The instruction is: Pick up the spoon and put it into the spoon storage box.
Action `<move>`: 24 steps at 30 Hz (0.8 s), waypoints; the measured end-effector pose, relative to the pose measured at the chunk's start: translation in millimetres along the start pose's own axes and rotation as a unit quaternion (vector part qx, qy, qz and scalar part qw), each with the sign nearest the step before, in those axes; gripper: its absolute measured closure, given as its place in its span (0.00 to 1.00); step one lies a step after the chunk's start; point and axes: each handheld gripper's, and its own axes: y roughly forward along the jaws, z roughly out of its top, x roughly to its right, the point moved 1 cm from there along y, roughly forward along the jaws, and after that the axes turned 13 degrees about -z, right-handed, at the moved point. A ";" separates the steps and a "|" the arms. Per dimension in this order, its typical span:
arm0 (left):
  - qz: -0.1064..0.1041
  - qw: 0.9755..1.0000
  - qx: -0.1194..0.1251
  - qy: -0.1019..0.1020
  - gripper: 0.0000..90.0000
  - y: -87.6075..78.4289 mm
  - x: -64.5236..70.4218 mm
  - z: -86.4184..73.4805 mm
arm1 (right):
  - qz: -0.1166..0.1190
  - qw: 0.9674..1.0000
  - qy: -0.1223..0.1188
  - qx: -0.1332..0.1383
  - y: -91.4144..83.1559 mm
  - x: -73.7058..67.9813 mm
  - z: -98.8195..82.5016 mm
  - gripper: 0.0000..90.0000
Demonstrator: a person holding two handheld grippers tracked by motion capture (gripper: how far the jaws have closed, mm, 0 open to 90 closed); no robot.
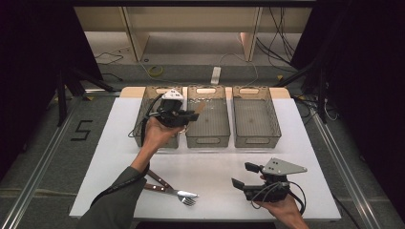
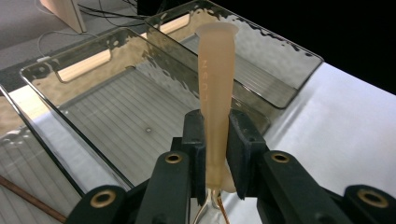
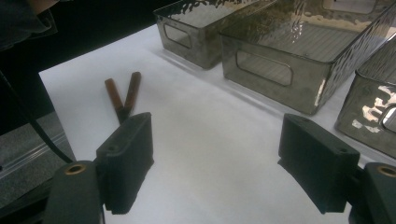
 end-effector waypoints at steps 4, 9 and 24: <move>0.005 1.000 0.011 -0.013 0.86 5.0 -7.2 4.6 | 0.000 1.000 -0.001 0.000 0.6 -0.1 0.0 0.30; 0.012 1.000 0.015 -0.020 0.86 12.2 -13.5 8.4 | 0.000 1.000 0.000 -0.001 0.5 -0.6 0.0 0.30; 0.027 0.999 0.023 -0.037 0.86 32.5 -25.0 19.3 | 0.001 1.000 -0.003 -0.002 0.8 -0.8 -0.4 0.30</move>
